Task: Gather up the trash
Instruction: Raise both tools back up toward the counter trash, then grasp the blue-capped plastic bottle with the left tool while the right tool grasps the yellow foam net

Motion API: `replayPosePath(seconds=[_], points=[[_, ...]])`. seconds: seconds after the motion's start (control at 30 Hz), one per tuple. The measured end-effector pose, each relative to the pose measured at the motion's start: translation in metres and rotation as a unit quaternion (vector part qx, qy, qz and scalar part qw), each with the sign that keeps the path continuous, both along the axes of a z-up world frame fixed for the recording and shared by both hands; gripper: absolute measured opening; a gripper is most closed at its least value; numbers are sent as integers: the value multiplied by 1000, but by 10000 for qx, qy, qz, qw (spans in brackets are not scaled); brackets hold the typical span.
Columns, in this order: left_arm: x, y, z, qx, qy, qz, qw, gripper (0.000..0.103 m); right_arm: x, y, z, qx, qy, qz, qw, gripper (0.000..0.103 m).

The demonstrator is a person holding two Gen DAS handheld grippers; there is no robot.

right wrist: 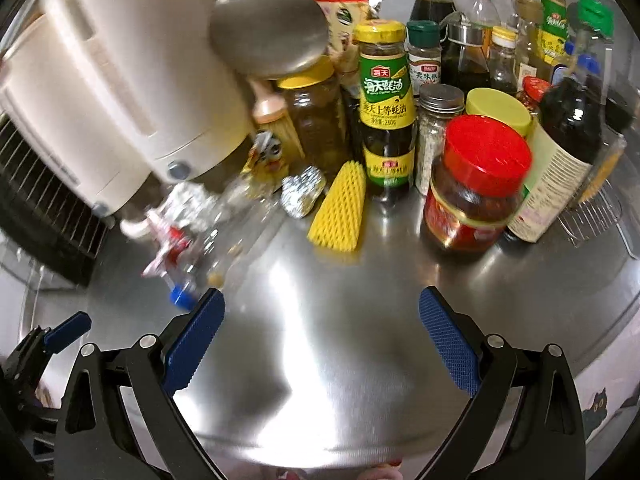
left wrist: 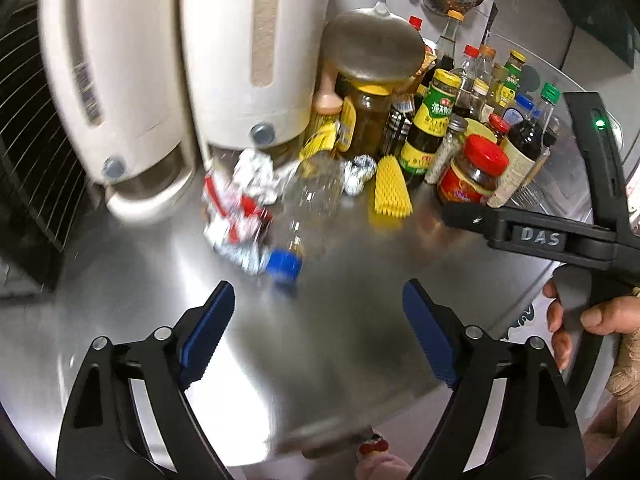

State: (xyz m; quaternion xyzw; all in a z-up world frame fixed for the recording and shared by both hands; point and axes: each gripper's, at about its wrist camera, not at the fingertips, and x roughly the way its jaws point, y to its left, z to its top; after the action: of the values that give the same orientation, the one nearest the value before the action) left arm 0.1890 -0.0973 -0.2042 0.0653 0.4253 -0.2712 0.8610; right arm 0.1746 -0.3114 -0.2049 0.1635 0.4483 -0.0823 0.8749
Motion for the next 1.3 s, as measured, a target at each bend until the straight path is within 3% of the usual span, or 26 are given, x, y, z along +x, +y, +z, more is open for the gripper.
replayPosePath(seconds=[0.2, 0.37, 0.87, 0.93, 1.1, 1.17, 1.23, 1.3], points=[[42, -27, -11, 58, -8, -186, 9998, 77, 40, -16, -20, -9, 136, -203, 9997, 88], [72, -41, -29, 243, 14, -213, 9995, 76, 62, -21, -34, -97, 151, -301, 9994, 66], [115, -65, -81, 581, 539, -293, 9964, 70, 102, -34, -78, -85, 491, -302, 9983, 63], [118, -67, -86, 569, 649, -314, 9958, 65, 103, -35, -82, -73, 487, -288, 9984, 63], [119, -73, -97, 607, 784, -318, 9946, 56, 107, -30, -86, -217, 450, -124, 9987, 45], [119, -74, -98, 602, 778, -335, 9946, 56, 107, -25, -87, -188, 406, -40, 9990, 26], [118, -75, -100, 580, 803, -356, 9944, 56, 109, -18, -84, -261, 382, 16, 9989, 13], [114, -76, -97, 546, 751, -366, 9950, 56, 107, -13, -82, -290, 348, 57, 9990, 13]])
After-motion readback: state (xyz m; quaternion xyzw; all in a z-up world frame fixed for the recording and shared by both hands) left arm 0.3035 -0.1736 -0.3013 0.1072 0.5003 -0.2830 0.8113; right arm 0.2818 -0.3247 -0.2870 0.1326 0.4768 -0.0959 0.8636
